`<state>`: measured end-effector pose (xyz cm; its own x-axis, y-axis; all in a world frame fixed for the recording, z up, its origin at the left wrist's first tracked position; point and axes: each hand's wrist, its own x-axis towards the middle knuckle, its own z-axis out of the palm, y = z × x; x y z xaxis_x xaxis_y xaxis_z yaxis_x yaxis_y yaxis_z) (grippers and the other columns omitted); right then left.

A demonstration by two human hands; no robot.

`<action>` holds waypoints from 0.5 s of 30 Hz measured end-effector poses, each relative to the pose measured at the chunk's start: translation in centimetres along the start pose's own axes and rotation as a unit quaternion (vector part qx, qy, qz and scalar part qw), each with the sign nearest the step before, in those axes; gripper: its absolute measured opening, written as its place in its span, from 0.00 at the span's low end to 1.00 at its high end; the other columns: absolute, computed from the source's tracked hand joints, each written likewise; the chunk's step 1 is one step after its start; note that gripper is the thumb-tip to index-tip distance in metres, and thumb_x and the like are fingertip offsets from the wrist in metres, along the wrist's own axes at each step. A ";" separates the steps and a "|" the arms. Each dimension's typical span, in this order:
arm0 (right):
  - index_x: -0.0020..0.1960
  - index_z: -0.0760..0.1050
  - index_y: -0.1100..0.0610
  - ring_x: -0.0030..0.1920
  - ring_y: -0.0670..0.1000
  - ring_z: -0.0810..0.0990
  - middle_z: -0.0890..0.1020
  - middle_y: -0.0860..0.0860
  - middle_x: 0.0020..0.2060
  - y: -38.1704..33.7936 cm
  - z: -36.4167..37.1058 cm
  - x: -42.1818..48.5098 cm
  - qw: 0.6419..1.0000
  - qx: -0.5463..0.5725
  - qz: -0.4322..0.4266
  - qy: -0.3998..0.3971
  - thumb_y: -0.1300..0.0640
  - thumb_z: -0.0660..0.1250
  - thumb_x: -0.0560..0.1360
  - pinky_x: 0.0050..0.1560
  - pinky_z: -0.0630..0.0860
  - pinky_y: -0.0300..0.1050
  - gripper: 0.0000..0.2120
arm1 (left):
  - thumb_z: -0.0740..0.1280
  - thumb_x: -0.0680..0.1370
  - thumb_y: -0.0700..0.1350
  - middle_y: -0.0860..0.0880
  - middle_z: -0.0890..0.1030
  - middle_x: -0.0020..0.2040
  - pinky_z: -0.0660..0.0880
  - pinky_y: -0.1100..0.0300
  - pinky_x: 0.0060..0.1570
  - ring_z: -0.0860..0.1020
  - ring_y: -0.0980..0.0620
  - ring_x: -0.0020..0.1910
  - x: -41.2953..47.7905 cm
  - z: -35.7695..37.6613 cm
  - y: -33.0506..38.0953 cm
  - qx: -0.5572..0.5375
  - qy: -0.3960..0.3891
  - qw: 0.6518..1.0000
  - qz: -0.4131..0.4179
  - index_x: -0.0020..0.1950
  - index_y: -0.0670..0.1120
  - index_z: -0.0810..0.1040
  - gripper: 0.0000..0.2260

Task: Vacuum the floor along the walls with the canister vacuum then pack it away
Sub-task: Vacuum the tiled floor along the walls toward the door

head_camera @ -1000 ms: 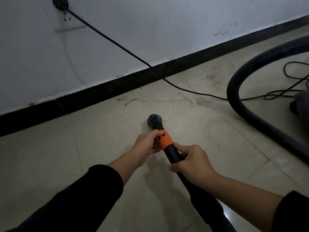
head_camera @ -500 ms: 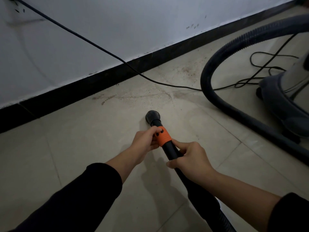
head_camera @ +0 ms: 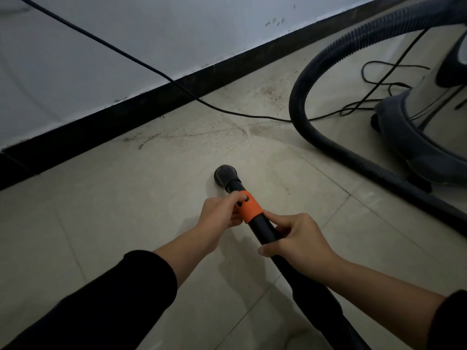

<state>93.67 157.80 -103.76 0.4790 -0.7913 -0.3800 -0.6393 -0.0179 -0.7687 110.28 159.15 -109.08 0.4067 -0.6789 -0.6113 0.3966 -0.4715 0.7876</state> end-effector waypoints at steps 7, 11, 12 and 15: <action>0.64 0.77 0.44 0.31 0.48 0.78 0.84 0.55 0.34 0.6 0.1 -1.1 1.000 0.001 0.005 0.019 0.64 0.78 0.62 0.42 0.79 0.49 0.34 | 0.72 0.74 0.45 0.42 0.82 0.43 0.79 0.56 0.43 0.82 0.46 0.42 -1.0 0.2 -0.7 -0.002 -0.012 1.000 -0.008 0.45 0.42 0.80 0.07; 0.65 0.77 0.45 0.31 0.47 0.78 0.84 0.53 0.33 0.9 -0.4 -1.5 0.999 0.005 0.021 0.037 0.64 0.78 0.62 0.40 0.79 0.45 0.34 | 0.72 0.73 0.45 0.44 0.82 0.41 0.79 0.56 0.44 0.81 0.47 0.40 -1.2 1.3 -0.8 -0.003 -0.017 1.000 -0.004 0.45 0.41 0.80 0.07; 0.65 0.77 0.46 0.31 0.47 0.78 0.84 0.53 0.33 1.0 -0.5 -1.7 0.999 0.006 0.027 0.041 0.64 0.78 0.62 0.39 0.78 0.42 0.34 | 0.72 0.73 0.45 0.44 0.82 0.41 0.78 0.56 0.43 0.81 0.48 0.39 -1.2 1.6 -0.9 -0.003 -0.017 1.000 -0.004 0.44 0.41 0.81 0.07; 0.65 0.77 0.47 0.33 0.54 0.81 0.85 0.54 0.34 1.5 -1.2 -2.1 0.998 0.012 0.046 0.048 0.65 0.78 0.61 0.39 0.79 0.43 0.35 | 0.72 0.73 0.45 0.44 0.82 0.39 0.78 0.57 0.41 0.81 0.49 0.38 -1.7 2.6 -1.1 0.001 -0.021 1.000 -0.005 0.43 0.42 0.81 0.07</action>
<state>90.98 158.69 -103.55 0.3591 -0.8434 -0.3998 -0.6629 0.0711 -0.7453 107.04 159.33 -108.72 0.3669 -0.6973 -0.6158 0.3984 -0.4804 0.7814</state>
